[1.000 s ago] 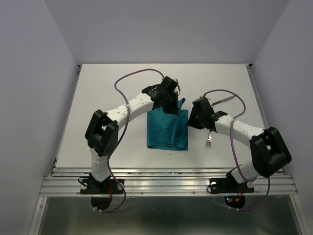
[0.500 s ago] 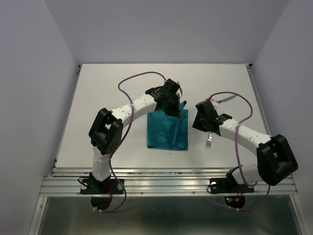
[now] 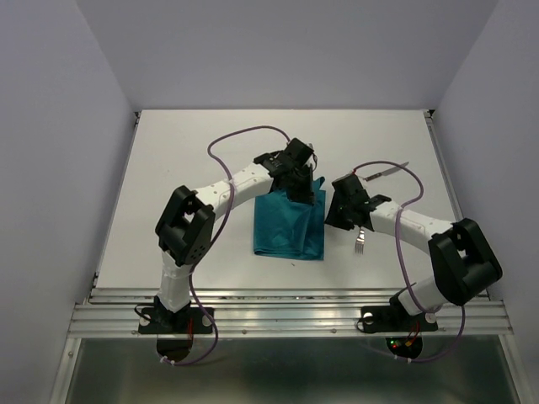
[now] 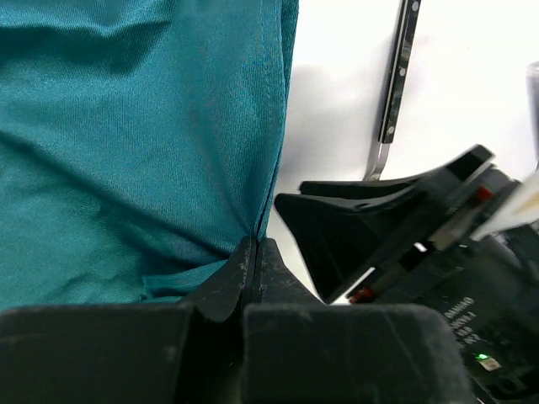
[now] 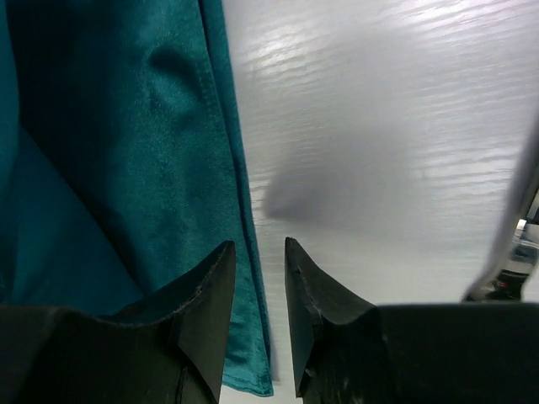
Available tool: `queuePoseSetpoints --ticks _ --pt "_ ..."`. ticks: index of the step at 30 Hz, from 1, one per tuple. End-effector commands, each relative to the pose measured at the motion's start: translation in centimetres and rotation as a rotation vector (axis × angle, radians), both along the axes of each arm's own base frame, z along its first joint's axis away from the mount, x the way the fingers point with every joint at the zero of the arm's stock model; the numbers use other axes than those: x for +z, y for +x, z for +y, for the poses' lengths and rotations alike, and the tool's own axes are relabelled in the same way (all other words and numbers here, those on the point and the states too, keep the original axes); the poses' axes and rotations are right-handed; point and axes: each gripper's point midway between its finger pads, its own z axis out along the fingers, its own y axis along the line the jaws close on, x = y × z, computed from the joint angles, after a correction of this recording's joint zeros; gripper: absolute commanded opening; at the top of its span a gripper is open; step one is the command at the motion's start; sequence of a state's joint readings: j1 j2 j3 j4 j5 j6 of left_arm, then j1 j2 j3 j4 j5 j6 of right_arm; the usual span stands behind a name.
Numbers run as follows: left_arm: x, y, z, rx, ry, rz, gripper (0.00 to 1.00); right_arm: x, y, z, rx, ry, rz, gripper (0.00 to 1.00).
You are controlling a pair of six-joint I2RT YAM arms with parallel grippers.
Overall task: Fold the napkin into a case and place the utensils inside
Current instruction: Fold the rectangle-folded napkin at the center of the board.
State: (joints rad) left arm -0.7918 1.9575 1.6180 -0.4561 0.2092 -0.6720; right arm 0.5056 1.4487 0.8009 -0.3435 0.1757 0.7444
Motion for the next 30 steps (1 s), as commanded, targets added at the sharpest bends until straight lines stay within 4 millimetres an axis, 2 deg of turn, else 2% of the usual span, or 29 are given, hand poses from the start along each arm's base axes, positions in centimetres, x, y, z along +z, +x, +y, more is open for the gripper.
queuePoseSetpoints --ticks 1,8,16,30 --pt "1.3 0.0 -1.3 -0.016 -0.042 -0.016 0.00 -0.6 0.2 2.7 0.083 0.097 0.010 0.35" --pt "1.3 0.1 -1.5 -0.016 -0.042 -0.013 0.00 -2.6 0.1 3.1 0.086 0.104 0.044 0.27" --pt "1.6 0.0 -2.1 -0.028 -0.064 -0.002 0.00 -4.0 0.1 2.9 0.077 0.084 0.066 0.11" --pt "1.0 -0.7 -3.6 -0.056 -0.101 0.037 0.00 -4.4 -0.1 2.8 0.072 0.082 0.075 0.10"
